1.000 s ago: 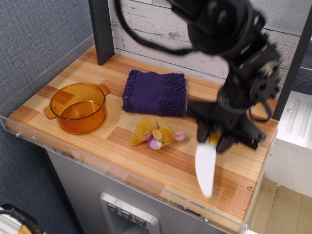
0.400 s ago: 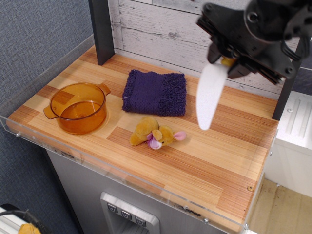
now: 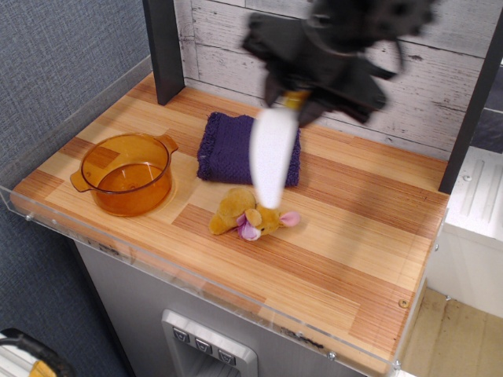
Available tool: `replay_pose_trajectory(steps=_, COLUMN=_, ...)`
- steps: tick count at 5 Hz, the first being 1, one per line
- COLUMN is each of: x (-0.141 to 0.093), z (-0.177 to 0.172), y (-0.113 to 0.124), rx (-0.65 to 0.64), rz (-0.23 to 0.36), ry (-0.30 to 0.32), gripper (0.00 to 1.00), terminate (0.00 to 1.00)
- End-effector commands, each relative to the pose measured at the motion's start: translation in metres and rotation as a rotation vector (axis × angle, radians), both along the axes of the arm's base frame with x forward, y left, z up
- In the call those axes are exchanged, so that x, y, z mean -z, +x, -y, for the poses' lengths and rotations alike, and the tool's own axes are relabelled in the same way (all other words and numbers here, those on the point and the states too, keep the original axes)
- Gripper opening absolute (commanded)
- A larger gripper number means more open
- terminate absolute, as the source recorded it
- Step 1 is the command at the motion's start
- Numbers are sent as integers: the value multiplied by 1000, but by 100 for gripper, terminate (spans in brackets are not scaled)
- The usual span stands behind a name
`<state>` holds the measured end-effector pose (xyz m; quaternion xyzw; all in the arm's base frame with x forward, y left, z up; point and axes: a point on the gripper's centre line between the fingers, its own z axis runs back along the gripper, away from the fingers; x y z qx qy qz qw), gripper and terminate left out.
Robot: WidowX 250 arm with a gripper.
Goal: Put the yellow knife in the pot
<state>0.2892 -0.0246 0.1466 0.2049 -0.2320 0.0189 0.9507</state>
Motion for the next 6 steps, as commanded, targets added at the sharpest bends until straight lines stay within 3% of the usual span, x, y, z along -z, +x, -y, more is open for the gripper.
replay_pose_trajectory(steps=1, x=1, z=-45, y=-8, rx=-83, rz=-24, ry=-1, gripper=0, terminate=0)
replay_pose_trajectory(steps=3, x=22, z=-94, y=-6, rx=-146, rz=-63, ry=-41, gripper=0, terminate=0)
replay_pose_trajectory(steps=4, x=21, z=-126, y=-2, rx=-196, rz=-48, ry=-58, gripper=0, terminate=0)
replay_pose_trajectory(steps=6, x=42, z=-133, y=7, rx=-145, rz=-121, ry=-73, gripper=0, terminate=0)
